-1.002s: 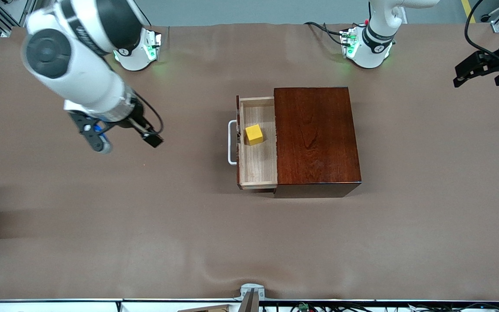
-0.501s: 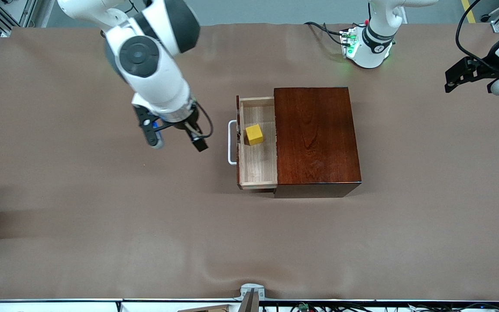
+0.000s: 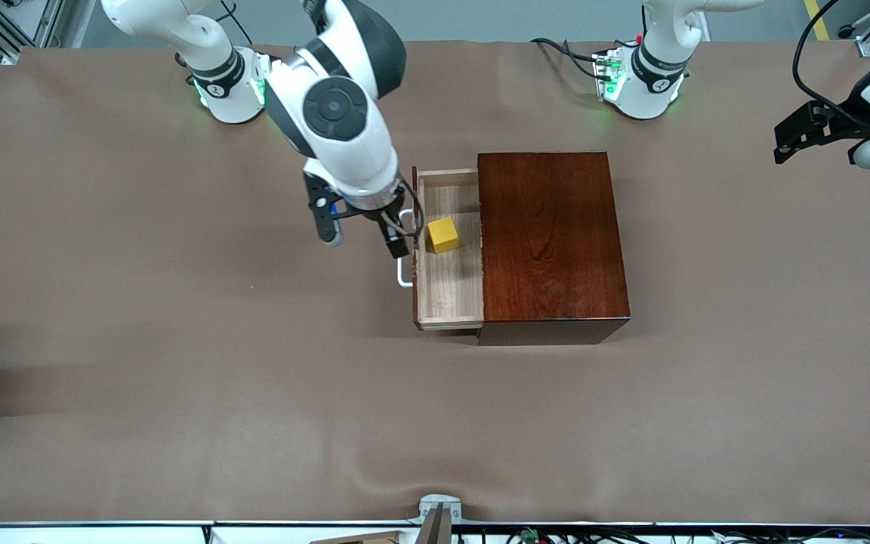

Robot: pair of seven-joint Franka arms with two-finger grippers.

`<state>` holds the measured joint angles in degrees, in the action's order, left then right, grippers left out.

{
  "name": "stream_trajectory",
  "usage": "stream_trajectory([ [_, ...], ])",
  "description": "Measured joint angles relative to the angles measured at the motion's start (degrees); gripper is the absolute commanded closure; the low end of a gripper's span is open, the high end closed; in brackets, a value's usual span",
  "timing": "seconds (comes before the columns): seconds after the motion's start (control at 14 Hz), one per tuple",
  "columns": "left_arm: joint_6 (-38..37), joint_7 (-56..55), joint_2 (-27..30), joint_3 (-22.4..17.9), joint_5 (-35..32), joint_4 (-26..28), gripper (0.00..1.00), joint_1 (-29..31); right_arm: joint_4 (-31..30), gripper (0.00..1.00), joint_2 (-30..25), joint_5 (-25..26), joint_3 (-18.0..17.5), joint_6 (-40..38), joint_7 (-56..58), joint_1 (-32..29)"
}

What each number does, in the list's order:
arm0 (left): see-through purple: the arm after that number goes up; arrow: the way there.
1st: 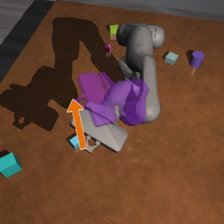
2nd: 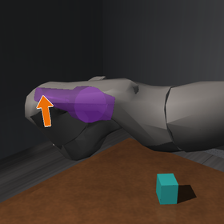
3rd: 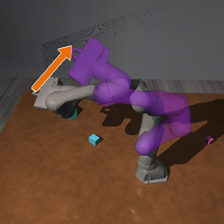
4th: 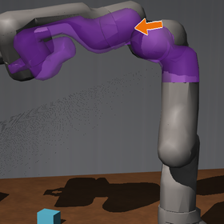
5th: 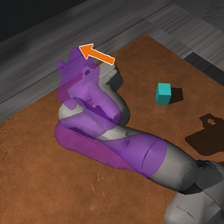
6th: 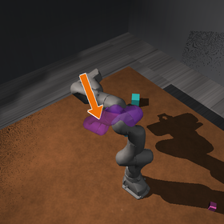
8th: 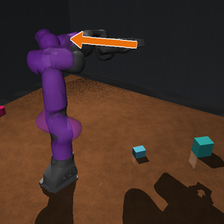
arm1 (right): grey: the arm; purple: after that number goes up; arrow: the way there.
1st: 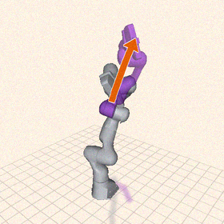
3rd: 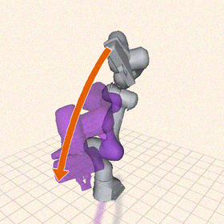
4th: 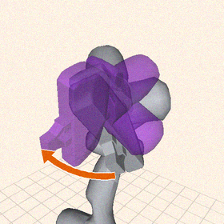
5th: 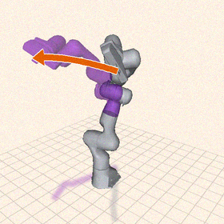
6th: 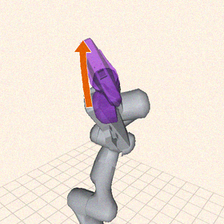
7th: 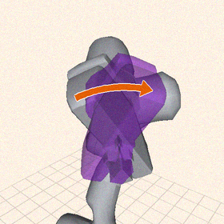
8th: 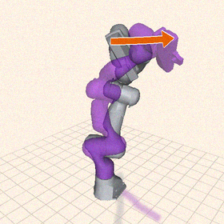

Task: Open drawer, take yellow block, close drawer
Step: 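Lower the right gripper into the open drawer over the yellow cube, then close the right gripper on the yellow cube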

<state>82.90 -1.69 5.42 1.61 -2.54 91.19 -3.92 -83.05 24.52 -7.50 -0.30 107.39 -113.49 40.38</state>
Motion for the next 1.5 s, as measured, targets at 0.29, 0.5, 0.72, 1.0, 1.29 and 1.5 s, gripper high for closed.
stream_trajectory([
  [0.29, -0.06, 0.00, 0.00, 0.05, 0.00, 0.00, 0.00, 0.01, 0.01, 0.00, 3.05, -0.50, -0.01, 4.82, -5.80, 3.45],
  [0.5, -0.47, 0.00, -0.03, 0.07, 0.00, 0.00, 0.00, 0.01, 0.00, 0.00, 5.13, -0.50, 0.00, 5.90, -7.54, 5.31],
  [0.72, -0.73, 0.00, -0.14, 0.20, 0.00, 0.00, 0.00, 0.01, -0.01, 0.00, 6.19, -0.50, 0.01, 5.93, -7.74, 5.70],
  [1.0, -0.74, 0.00, -0.19, 0.35, 0.00, 0.00, 0.00, 0.00, -0.06, 0.00, 8.40, -0.54, 0.00, 6.58, -7.81, 6.50],
  [1.29, -0.75, 0.00, -0.31, 0.40, 0.00, 0.00, 0.00, 0.00, -0.05, 0.03, 10.28, -0.56, 0.01, 6.96, -7.90, 7.20],
  [1.5, -0.77, 0.00, -0.31, 0.54, 0.00, 0.00, 0.00, 0.00, -0.05, 0.67, 11.07, -0.56, 0.00, 7.12, -8.25, 8.08],
])
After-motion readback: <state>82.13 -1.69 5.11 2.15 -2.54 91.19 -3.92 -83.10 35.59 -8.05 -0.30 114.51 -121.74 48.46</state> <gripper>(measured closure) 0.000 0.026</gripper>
